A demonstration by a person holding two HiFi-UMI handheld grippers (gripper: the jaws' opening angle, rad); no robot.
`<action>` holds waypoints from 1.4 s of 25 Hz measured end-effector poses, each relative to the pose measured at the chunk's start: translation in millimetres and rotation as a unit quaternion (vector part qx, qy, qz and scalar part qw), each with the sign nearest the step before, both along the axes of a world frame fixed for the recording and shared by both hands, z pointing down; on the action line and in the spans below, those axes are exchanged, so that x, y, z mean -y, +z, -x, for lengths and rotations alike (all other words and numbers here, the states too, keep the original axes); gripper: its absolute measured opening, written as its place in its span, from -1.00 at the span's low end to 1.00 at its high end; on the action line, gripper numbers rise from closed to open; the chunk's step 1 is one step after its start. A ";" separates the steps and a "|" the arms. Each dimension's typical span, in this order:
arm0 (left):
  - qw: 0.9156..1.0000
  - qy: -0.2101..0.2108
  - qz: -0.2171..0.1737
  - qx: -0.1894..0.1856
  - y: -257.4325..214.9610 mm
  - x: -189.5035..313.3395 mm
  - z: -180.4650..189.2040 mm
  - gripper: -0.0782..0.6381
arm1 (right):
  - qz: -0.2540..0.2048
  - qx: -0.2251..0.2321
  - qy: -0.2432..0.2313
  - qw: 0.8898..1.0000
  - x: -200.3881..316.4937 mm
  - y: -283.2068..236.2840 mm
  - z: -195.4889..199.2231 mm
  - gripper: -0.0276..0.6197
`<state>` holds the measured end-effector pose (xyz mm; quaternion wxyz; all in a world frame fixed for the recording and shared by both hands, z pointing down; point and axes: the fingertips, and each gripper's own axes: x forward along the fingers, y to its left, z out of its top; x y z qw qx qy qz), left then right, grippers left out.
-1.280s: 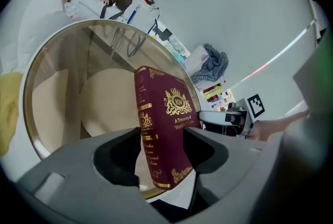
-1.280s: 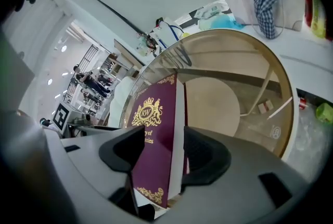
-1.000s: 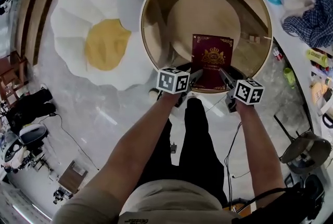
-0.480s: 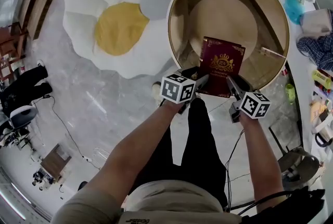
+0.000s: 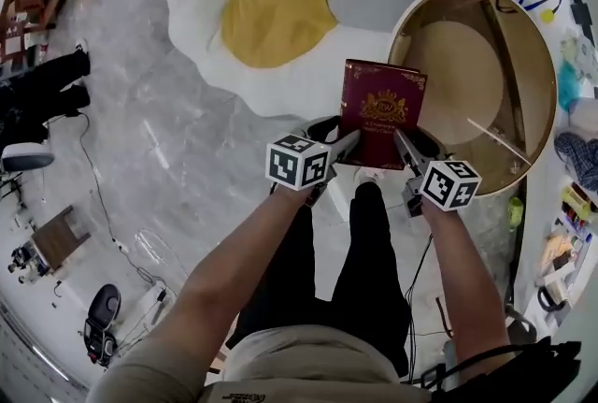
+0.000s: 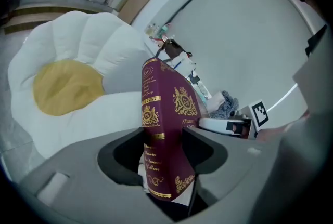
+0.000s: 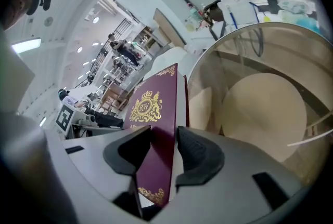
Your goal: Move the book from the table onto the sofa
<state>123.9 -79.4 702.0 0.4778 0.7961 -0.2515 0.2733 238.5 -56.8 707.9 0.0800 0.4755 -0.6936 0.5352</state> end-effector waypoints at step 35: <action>0.984 -0.166 0.040 -0.056 259.5 84.0 167.5 -0.14 | 0.054 -0.091 -0.114 0.988 117.4 225.0 164.5 -0.29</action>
